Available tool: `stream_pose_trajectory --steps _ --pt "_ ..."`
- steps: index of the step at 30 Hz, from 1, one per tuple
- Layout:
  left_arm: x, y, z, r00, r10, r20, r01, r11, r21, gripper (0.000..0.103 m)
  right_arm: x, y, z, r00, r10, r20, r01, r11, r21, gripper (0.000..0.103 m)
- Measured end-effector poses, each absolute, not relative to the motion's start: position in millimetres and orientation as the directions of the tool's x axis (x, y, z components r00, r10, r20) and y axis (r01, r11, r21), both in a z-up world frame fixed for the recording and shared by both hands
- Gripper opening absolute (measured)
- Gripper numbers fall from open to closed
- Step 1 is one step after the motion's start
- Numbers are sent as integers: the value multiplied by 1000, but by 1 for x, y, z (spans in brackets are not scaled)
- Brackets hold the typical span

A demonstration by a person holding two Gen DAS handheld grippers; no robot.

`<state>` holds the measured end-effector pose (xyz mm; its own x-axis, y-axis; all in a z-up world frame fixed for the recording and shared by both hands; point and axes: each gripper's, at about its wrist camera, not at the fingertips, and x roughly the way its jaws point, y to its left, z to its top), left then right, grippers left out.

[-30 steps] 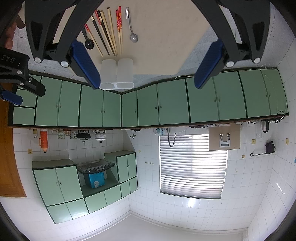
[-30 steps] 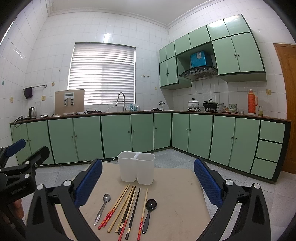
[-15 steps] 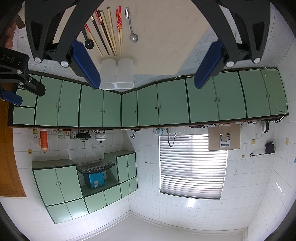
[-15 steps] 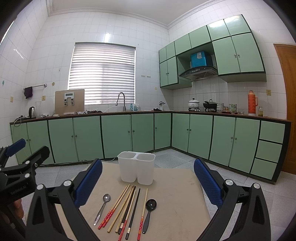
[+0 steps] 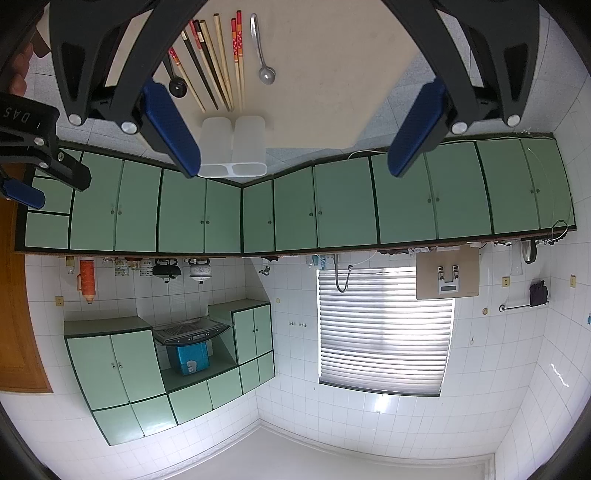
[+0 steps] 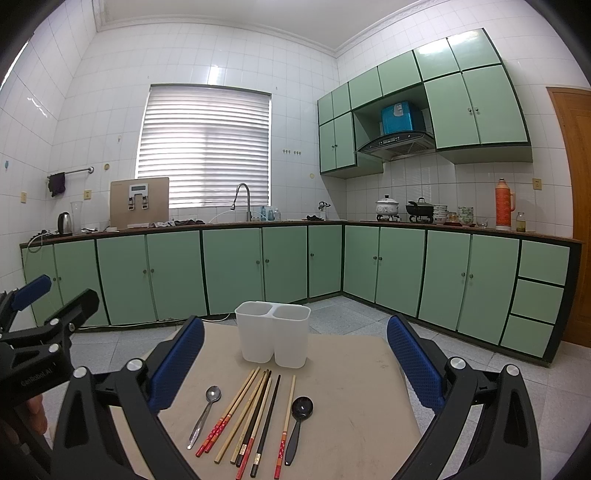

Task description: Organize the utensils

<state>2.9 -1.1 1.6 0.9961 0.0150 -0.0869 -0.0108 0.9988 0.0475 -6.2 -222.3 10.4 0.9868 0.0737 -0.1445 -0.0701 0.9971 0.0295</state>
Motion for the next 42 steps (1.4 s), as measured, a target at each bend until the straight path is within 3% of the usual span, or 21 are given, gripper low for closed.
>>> stream_pose_trajectory --steps 12,17,28,33,38,42 --pt "11 1 -1 993 22 -119 -16 999 51 98 2 -218 -1 983 66 -173 -63 998 22 97" --pt "43 16 -17 967 30 -252 -22 999 37 98 28 -223 -19 959 32 -280 -35 999 -5 97" --pt "156 31 -85 785 44 -618 -4 998 65 98 124 -243 -83 788 29 -615 -22 1000 19 96" --pt "198 22 -111 707 33 -707 2 999 48 97 168 -241 -114 696 65 -715 -36 998 56 81" --pt "229 9 -131 640 10 -768 36 998 43 77 195 -233 -137 612 120 -781 -52 992 111 71" --pt "243 -3 -143 603 6 -798 47 998 43 77 208 -229 -147 567 145 -811 -55 989 139 62"
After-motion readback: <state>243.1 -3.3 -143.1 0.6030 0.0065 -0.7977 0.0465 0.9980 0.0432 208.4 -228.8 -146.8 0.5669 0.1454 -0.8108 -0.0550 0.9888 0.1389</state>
